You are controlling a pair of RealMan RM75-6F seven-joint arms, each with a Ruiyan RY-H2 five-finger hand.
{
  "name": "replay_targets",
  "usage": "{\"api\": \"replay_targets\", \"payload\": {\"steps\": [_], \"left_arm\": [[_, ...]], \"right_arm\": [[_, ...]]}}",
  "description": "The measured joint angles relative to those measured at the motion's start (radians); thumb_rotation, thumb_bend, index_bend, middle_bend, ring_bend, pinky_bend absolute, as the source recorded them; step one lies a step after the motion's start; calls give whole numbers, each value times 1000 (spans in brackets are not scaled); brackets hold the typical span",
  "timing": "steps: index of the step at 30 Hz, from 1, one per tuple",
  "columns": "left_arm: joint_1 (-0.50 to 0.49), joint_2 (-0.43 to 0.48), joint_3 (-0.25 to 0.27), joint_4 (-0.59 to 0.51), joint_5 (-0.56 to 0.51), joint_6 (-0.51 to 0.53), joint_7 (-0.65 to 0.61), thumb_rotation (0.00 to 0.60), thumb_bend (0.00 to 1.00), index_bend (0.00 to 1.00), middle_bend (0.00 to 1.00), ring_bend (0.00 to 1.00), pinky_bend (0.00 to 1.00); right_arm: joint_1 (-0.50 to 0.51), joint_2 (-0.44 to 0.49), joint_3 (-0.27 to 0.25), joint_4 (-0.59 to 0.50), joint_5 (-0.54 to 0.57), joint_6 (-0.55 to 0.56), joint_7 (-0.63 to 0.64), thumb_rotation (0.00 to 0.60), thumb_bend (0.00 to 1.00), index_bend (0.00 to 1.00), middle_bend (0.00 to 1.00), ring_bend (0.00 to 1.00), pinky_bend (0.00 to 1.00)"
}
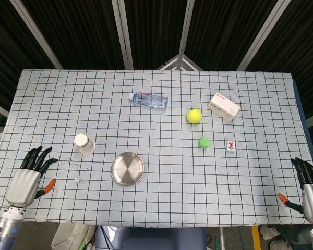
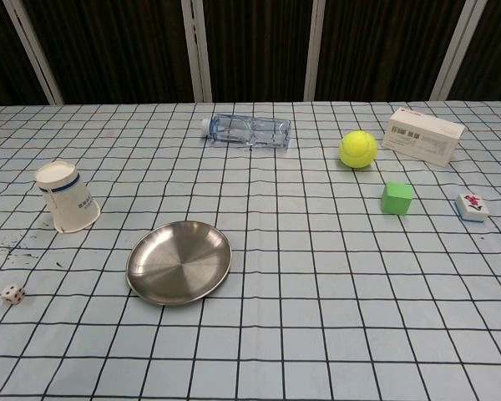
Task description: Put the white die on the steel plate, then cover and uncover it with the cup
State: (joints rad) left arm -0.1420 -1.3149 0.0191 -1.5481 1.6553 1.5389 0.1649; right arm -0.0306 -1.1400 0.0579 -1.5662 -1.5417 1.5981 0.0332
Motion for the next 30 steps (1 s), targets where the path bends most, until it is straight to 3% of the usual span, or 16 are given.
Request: {"api": "replay_targets", "payload": {"steps": [14, 25, 30], "left_arm": [[9, 7, 0, -10, 20, 25, -8, 600, 391, 269, 68, 0, 78], [0, -14, -11, 11, -16, -15, 7, 600, 386, 297, 58, 0, 77], [-19, -8, -3, -20, -39, -91, 1, 600, 384, 313, 57, 0, 77]], "right_arm": [[2, 2, -7, -12, 5, -16, -21, 600, 42, 116, 125, 116, 15], [-2, 4, -8, -16, 19, -21, -29, 600, 42, 116, 125, 116, 15], [-2, 8, -10, -19, 35, -38, -22, 600, 42, 116, 124, 116, 16]]}}
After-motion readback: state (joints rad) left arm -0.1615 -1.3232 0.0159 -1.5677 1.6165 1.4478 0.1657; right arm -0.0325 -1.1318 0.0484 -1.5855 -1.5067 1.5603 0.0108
